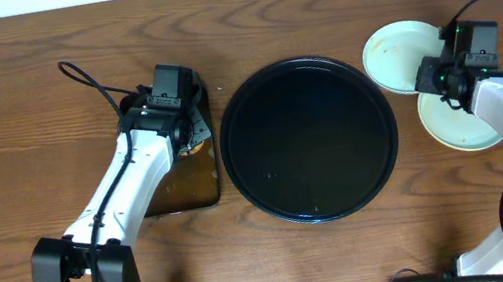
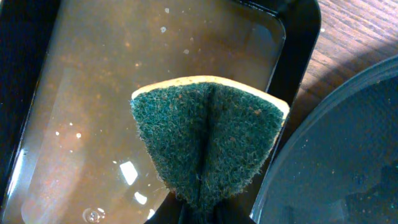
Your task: Clean dirty plates on tray and stack at the side
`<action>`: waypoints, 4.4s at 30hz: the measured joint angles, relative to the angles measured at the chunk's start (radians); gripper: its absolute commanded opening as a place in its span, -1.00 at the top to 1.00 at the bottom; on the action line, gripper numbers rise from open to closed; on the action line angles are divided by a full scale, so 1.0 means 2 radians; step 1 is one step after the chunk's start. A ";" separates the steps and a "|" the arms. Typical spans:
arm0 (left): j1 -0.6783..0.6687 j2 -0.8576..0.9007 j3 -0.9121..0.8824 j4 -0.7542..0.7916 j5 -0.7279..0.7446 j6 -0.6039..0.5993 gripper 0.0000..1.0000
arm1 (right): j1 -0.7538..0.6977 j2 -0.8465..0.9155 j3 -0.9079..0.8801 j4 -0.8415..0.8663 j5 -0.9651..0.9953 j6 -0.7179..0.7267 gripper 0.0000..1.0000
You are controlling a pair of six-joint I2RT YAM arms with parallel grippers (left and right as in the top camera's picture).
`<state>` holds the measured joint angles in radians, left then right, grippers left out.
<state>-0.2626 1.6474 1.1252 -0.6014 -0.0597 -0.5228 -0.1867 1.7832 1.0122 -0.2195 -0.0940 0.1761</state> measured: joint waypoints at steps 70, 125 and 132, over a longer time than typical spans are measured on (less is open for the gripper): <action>0.081 0.118 -0.001 0.041 -0.009 0.154 -0.03 | 0.044 -0.167 0.001 -0.251 -0.127 -0.055 0.28; 0.082 -0.561 -0.134 -0.153 0.057 0.166 -0.58 | 0.087 -0.560 -0.111 -0.267 0.007 -0.069 -0.99; 0.082 -0.564 -0.134 -0.167 0.057 0.167 -0.57 | 0.087 -0.558 -0.111 -0.267 0.008 -0.069 -0.99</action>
<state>-0.0990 0.5190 0.8570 -0.9348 0.0540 -0.1898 -0.0135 0.6674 0.7895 -0.7532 -0.0772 0.0376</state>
